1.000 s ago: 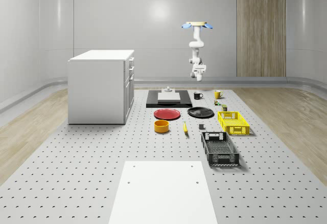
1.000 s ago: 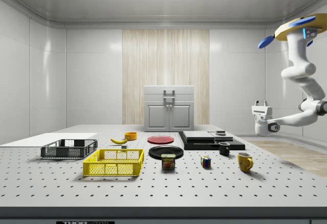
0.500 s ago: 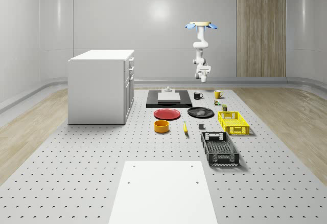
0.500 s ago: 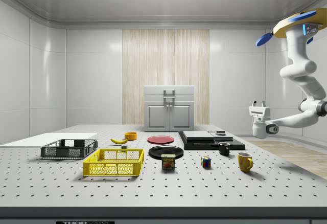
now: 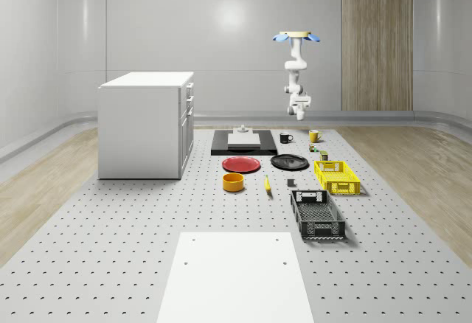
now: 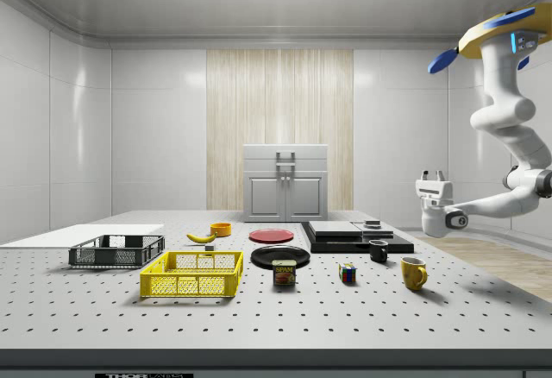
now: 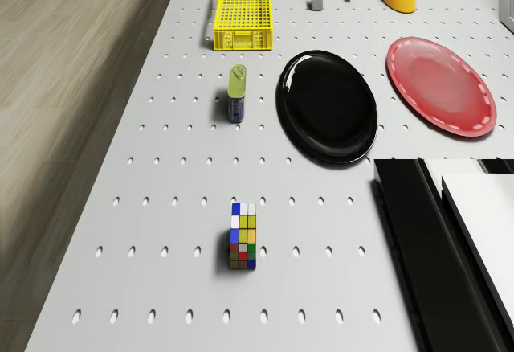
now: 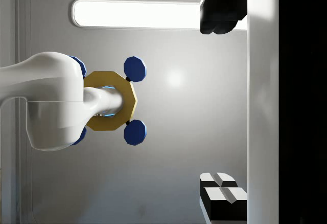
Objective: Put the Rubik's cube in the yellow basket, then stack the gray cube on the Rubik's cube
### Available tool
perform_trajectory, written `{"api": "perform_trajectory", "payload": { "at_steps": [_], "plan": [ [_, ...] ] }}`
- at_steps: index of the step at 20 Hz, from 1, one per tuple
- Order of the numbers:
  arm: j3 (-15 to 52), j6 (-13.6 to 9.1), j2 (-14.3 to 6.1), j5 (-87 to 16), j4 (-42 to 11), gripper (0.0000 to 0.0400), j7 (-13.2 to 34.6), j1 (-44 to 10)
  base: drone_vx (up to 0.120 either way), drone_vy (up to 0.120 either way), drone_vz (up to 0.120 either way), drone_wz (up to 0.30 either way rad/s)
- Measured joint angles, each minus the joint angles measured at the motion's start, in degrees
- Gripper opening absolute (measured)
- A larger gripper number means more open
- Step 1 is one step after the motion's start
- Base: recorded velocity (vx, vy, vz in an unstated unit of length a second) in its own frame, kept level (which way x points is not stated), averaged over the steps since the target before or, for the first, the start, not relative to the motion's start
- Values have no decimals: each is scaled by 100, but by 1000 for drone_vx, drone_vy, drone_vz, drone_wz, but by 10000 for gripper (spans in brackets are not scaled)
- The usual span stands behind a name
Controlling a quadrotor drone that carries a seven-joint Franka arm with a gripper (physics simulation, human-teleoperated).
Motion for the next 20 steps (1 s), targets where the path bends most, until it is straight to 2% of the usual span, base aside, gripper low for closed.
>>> {"api": "perform_trajectory", "payload": {
  "at_steps": [7,9,20],
  "plan": [
    [29,30,-21,-39,-21,400,4,-11,120,109,0,0],
    [46,39,-27,-62,-27,400,7,-16,40,0,0,0],
    [358,91,-65,-499,-77,400,64,-112,120,0,0,0]
  ]
}}
